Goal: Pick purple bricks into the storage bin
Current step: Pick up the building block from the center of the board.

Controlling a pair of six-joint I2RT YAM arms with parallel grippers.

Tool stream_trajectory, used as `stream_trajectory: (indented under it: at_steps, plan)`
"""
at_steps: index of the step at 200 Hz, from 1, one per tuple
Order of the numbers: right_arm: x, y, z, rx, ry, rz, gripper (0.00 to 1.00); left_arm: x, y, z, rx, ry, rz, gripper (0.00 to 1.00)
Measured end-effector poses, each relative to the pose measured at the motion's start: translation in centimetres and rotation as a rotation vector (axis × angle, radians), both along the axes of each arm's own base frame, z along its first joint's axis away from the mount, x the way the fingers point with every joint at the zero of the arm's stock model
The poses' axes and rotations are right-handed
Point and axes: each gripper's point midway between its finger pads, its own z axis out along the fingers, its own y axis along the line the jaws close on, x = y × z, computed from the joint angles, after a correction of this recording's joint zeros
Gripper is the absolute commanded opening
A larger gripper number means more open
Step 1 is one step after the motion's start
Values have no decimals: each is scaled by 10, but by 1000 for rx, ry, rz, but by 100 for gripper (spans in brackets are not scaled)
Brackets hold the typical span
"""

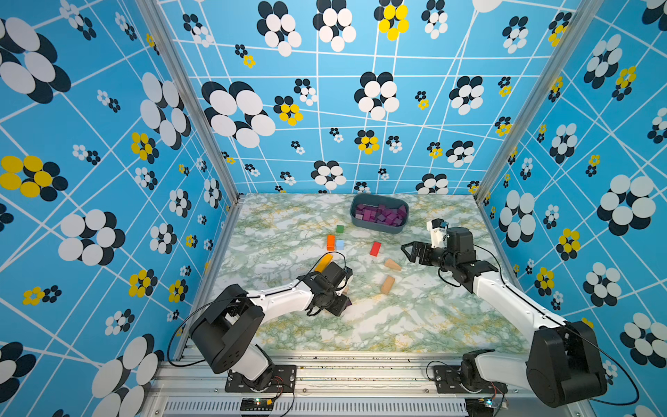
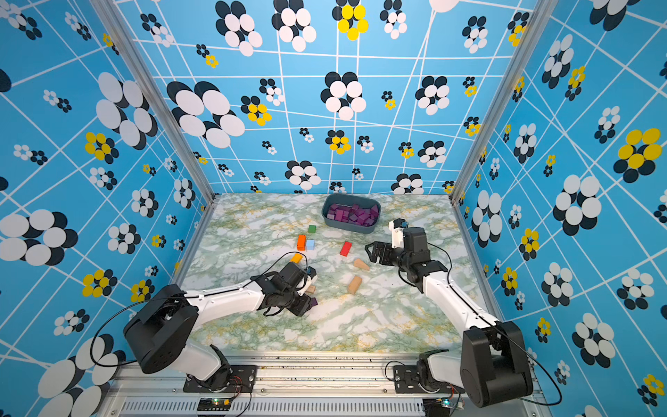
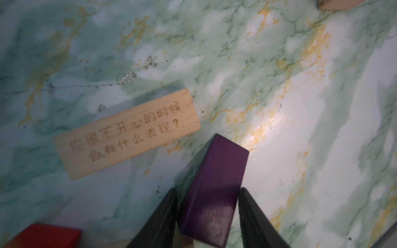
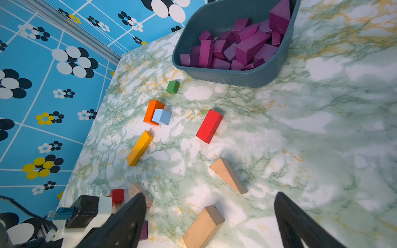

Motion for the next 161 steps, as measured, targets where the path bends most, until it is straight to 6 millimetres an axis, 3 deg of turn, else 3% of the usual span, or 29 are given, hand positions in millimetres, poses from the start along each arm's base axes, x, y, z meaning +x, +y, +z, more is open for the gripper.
stream_trajectory:
  at_steps: [33, 40, 90, 161]
  plan:
    - [-1, -1, 5, -1, -14, -1, 96, 0, -5, -3, 27, -6, -12, 44]
    - [-1, -1, 4, -2, -14, -2, 96, 0, -6, -3, 30, -6, -12, 38]
    - [0, -3, 3, -20, -16, -6, 96, 7, -12, -4, 51, -21, -6, 26]
    - [-4, -9, 2, -45, -16, -23, 97, 11, -10, 1, 85, -29, -11, 23]
